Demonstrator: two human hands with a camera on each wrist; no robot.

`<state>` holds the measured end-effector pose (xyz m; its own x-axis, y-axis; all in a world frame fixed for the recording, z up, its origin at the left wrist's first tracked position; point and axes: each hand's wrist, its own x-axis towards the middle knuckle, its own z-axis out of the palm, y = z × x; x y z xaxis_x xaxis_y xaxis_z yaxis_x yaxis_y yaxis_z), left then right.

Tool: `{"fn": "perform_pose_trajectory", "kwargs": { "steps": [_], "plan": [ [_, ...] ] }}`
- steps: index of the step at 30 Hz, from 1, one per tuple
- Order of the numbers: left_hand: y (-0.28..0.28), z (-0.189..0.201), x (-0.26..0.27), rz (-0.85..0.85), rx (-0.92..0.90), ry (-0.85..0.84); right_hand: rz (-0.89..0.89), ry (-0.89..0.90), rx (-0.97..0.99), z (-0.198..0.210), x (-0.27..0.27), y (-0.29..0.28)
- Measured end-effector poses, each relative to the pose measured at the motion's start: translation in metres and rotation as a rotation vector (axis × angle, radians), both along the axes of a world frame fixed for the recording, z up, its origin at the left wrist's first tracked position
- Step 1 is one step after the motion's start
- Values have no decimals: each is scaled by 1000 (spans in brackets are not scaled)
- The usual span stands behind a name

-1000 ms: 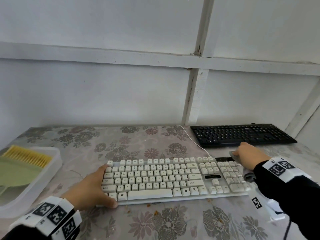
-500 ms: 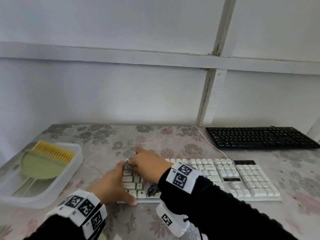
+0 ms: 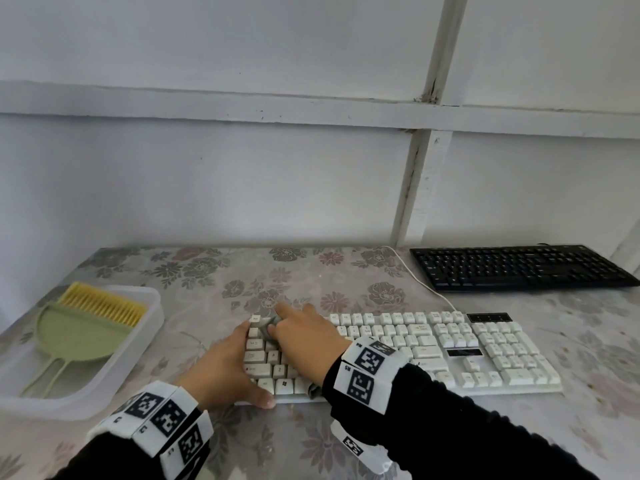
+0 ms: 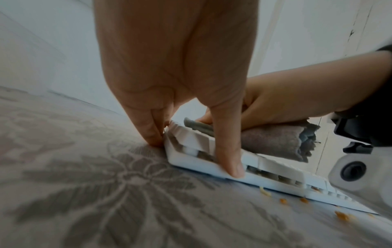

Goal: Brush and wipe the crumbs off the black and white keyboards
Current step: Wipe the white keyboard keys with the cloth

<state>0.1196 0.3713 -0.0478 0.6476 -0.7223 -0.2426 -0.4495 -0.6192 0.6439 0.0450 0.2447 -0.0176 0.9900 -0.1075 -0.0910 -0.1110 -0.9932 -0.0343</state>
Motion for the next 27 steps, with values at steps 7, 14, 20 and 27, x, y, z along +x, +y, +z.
{"fn": "perform_pose_trajectory", "kwargs": {
  "steps": [7, 14, 20, 27],
  "plan": [
    [1, -3, 4, 7, 34, 16, 27, -24, -12, -9, -10, -24],
    [1, -3, 3, 2, 57, -13, -11, -47, 2, -17, -26, -54],
    [1, -2, 2, 7, 49, -19, -64, -58, -2, -19, -46, -84],
    [1, -4, 4, 14, 44, 11, -114, -93, 64, -1, -40, -79]
  ]
}}
